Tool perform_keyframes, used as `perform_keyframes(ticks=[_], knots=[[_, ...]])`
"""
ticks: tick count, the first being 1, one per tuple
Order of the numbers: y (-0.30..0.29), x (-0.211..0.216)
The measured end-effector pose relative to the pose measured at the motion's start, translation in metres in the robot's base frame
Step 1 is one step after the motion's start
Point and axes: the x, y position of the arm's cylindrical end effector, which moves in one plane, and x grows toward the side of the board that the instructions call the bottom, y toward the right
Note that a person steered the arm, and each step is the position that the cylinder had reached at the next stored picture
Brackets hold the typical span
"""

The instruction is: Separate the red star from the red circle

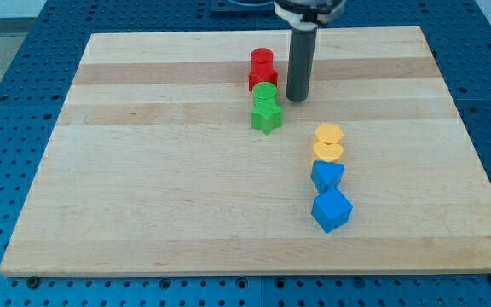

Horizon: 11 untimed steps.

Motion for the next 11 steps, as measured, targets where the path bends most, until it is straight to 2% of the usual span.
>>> perform_keyframes(ticks=[1, 3, 8, 11], knots=[[-0.008, -0.022], [-0.066, -0.022], [-0.137, 0.01], [-0.205, -0.004]])
